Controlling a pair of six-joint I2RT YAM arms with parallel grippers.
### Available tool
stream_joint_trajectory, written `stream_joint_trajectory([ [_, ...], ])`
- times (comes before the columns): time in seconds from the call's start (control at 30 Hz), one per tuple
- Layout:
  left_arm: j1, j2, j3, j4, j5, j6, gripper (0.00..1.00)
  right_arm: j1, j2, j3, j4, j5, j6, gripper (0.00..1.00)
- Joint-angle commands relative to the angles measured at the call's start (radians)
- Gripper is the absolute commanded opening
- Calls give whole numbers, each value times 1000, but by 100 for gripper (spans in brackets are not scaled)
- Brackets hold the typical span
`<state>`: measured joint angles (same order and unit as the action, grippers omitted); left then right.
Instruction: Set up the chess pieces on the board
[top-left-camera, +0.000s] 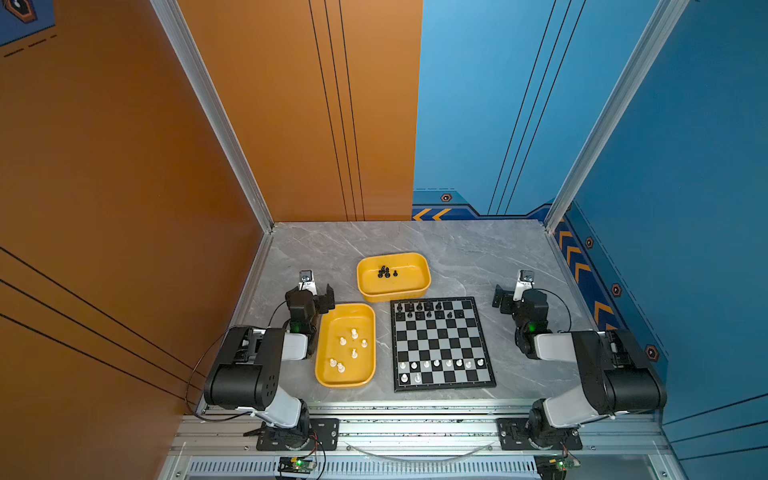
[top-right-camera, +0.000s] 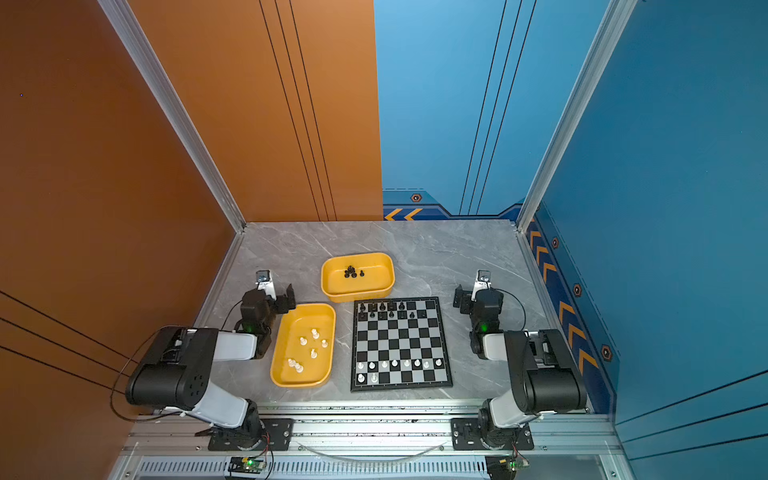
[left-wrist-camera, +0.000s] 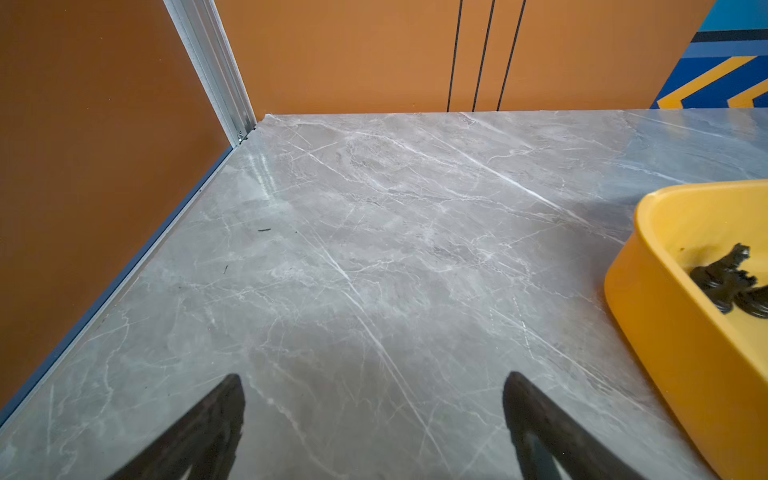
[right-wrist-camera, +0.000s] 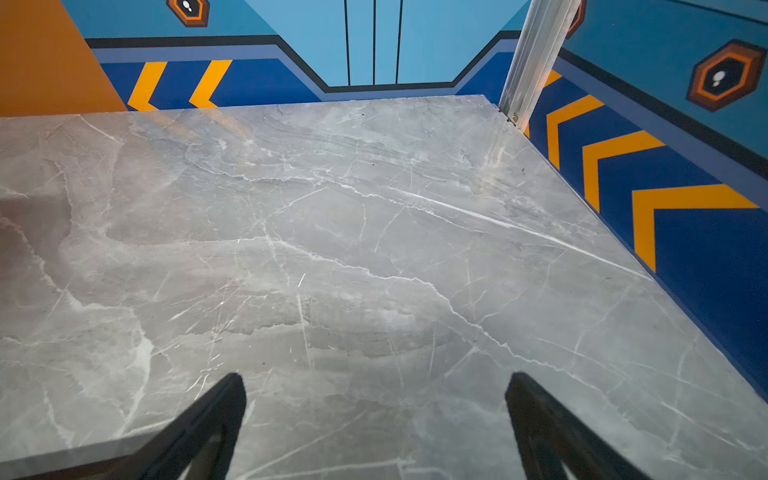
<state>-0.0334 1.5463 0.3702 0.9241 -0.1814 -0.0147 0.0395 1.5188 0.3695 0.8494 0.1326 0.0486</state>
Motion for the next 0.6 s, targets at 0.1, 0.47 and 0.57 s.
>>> stream_joint_trajectory([
  [0.1, -5, 13, 13, -15, 11, 21, 98, 0, 12, 14, 11, 2, -6, 100],
  [0.47, -4, 15, 13, -16, 13, 20, 98, -16, 14, 17, 5, -31, 3, 100],
  [0.57, -4, 15, 14, -16, 14, 20, 98, -18, 14, 19, 4, -33, 3, 100],
])
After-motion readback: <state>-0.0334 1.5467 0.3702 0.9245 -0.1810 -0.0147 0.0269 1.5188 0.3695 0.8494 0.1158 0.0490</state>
